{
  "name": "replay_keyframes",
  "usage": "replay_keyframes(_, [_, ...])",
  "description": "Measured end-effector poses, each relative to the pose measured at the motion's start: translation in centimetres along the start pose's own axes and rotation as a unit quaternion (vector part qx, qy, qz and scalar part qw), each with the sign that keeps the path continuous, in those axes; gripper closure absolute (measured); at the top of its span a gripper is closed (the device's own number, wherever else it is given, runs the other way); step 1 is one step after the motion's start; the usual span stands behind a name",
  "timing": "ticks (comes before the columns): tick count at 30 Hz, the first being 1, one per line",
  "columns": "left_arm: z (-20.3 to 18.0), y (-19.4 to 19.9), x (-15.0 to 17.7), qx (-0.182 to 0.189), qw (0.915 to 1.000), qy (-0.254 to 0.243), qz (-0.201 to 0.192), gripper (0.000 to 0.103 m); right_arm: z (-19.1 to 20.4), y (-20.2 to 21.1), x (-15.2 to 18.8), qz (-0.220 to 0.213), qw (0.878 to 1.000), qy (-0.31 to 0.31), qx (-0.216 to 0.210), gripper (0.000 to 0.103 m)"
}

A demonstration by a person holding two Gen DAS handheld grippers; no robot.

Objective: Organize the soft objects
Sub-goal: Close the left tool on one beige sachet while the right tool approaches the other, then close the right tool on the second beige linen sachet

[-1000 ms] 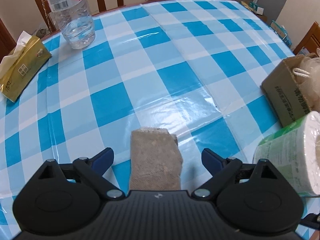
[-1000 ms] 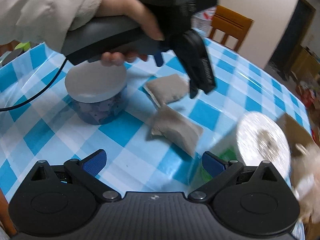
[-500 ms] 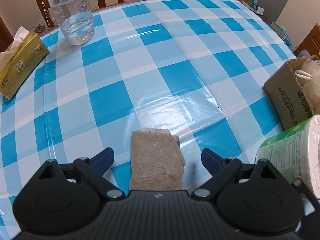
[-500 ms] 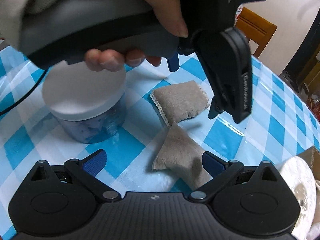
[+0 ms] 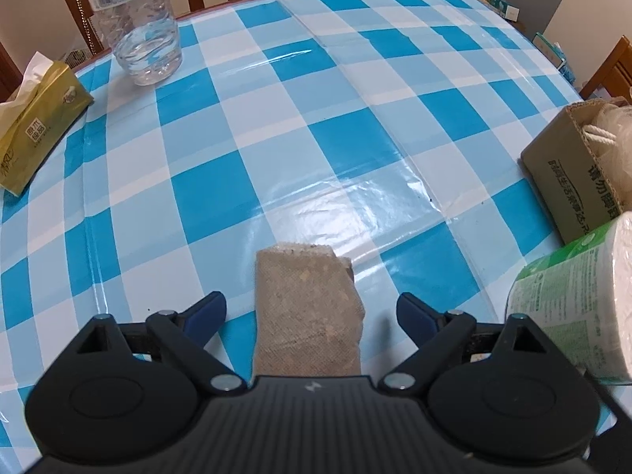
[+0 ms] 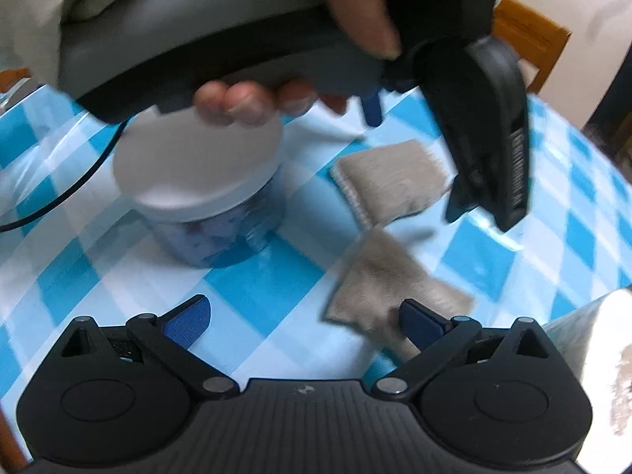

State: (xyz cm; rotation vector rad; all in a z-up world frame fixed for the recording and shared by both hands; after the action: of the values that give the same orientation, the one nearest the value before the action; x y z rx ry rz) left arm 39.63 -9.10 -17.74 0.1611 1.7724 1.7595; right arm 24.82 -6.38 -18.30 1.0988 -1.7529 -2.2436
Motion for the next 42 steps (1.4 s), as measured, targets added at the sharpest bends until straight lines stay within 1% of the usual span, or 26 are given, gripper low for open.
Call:
replay_keyframes(2, [0.0,-0.1,0.1,-0.001,1.0000,-0.001,0.002,0.015,-0.2,0.2,-0.2,-0.010,1.000,0.005,0.018,0.000])
replay_keyframes(4, [0.0,-0.1,0.1,0.000,1.0000,0.001,0.002,0.016,-0.6,0.2,-0.7,-0.015,0.999,0.006,0.035,0.003])
replay_keyframes(6, [0.0,-0.2,0.2,0.001,1.0000,0.002,0.003,0.016,-1.2,0.0,-1.1,-0.015,0.999,0.001,0.047,0.005])
replay_keyframes(8, [0.0,-0.2,0.3,0.003,1.0000,0.002,0.004,0.017,-1.8,-0.2,-1.3,-0.016,0.998,-0.009,0.055,0.011])
replay_keyframes(11, [-0.1,-0.2,0.4,0.005,1.0000,0.000,0.005,0.017,-2.7,-0.5,-1.3,-0.010,0.997,-0.024,0.070,0.013])
replay_keyframes(13, [-0.1,-0.2,0.3,0.006,1.0000,0.000,0.005,0.021,-3.0,-0.6,-1.2,-0.004,0.997,-0.028,0.076,0.014])
replay_keyframes(14, [-0.1,-0.3,0.3,0.007,1.0000,0.001,0.006,0.024,-3.1,-0.7,-1.2,-0.005,0.997,-0.027,0.076,0.015])
replay_keyframes(16, [-0.2,-0.3,0.3,0.009,0.9999,0.001,0.008,0.028,-3.1,-0.6,-1.2,-0.004,0.997,-0.028,0.074,0.020])
replay_keyframes(17, [-0.2,-0.3,0.4,0.008,0.9999,0.000,0.008,0.030,-3.0,-0.5,-1.2,-0.005,0.997,-0.031,0.072,0.025])
replay_keyframes(18, [-0.1,-0.3,0.4,0.007,0.9999,0.000,0.008,0.035,-3.0,-0.4,-1.3,-0.007,0.997,-0.029,0.074,0.033])
replay_keyframes(21, [0.0,-0.4,0.4,0.008,0.9999,0.003,0.010,0.041,-2.7,-0.2,-1.3,-0.009,0.996,-0.018,0.083,0.049])
replay_keyframes(23, [0.0,-0.4,0.5,0.006,0.9999,0.002,0.009,0.042,-2.8,-0.2,-1.1,-0.009,0.996,-0.016,0.090,0.053])
replay_keyframes(26, [0.0,-0.4,0.6,0.001,1.0000,-0.002,0.006,0.045,-2.9,-0.1,-0.9,-0.014,0.996,-0.019,0.091,0.062])
replay_keyframes(27, [0.0,-0.3,0.6,0.000,1.0000,-0.003,0.005,0.048,-2.8,-0.1,-0.9,-0.015,0.995,-0.019,0.092,0.066])
replay_keyframes(30, [-0.1,-0.2,0.7,0.000,1.0000,-0.008,0.001,0.052,-2.4,0.3,-0.8,-0.016,0.996,-0.019,0.091,0.072])
replay_keyframes(34, [-0.3,0.0,0.9,-0.004,0.9998,-0.019,-0.005,0.058,-1.4,1.0,-0.9,-0.014,0.998,-0.025,0.063,0.073])
replay_keyframes(35, [-0.3,0.1,0.9,-0.005,0.9997,-0.021,-0.007,0.060,-1.0,1.2,-0.8,-0.014,0.998,-0.024,0.061,0.071])
replay_keyframes(36, [-0.3,0.1,0.9,-0.006,0.9997,-0.023,-0.008,0.060,-0.7,1.3,-0.8,-0.016,0.998,-0.022,0.060,0.067])
replay_keyframes(37, [-0.3,0.1,1.0,-0.006,0.9997,-0.022,-0.008,0.060,-0.5,1.4,-0.7,-0.018,0.998,-0.023,0.061,0.065])
replay_keyframes(38, [-0.3,0.1,1.0,-0.005,0.9997,-0.021,-0.008,0.060,-0.4,1.5,-0.7,-0.021,0.998,-0.027,0.061,0.060])
replay_keyframes(39, [-0.3,0.1,0.9,-0.005,0.9997,-0.021,-0.008,0.060,-0.3,1.6,-0.6,-0.024,0.997,-0.032,0.060,0.049])
replay_keyframes(41, [-0.3,0.1,1.0,-0.006,0.9997,-0.021,-0.008,0.060,-0.4,1.7,-0.4,-0.030,0.996,-0.049,0.068,0.040])
replay_keyframes(42, [-0.3,0.1,0.9,-0.006,0.9997,-0.021,-0.008,0.060,-0.9,1.6,-0.3,-0.031,0.995,-0.055,0.072,0.033])
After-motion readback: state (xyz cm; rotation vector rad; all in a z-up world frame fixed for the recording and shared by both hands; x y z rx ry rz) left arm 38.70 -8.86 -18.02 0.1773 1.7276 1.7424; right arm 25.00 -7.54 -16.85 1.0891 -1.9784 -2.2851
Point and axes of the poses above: each gripper's, at about its wrist camera, not at the fingertips, and y roughly against the way its jaws point, z to its left, x to its underside, the point moved 7 cm from there along -y, roughly the way its jaws point, and after that the axes turned 7 degrees about -x, right-handed, at the moved point
